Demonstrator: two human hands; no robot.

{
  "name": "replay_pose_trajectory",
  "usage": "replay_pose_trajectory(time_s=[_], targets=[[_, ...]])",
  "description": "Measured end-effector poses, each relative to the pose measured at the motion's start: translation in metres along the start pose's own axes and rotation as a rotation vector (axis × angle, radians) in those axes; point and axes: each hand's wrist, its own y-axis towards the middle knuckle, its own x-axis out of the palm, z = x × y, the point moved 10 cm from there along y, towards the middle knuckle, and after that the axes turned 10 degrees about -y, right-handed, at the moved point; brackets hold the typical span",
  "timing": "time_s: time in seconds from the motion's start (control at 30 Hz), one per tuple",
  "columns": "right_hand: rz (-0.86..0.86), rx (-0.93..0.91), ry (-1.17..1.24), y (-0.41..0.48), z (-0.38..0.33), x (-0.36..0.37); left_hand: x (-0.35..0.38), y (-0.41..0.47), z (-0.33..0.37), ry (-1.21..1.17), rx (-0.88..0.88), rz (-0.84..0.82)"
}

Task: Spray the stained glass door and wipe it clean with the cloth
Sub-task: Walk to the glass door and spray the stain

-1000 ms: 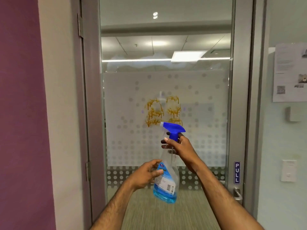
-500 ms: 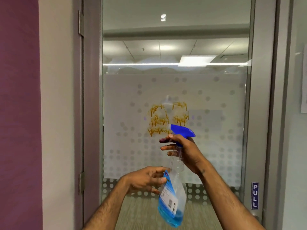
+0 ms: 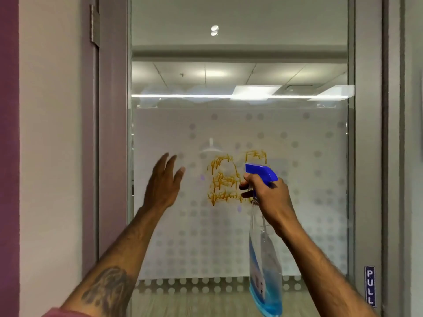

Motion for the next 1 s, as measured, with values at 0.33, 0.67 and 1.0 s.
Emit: replay_pose_trajectory(time_s=[0.33,0.67,1.0], targets=[[0.133,0.009,-0.236,0.009,0.004,0.015,0.031,0.045,-0.04,0.514,0.295,0.176],[0.189,-0.021,-0.321,0.01,-0.007,0.024,0.031,0.047,-0.042,0.493,0.344,0.291],[0.274,0.048,-0.404,0.001,0.002,0.006,0.031,0.046,-0.041,0.495,0.371,0.335]])
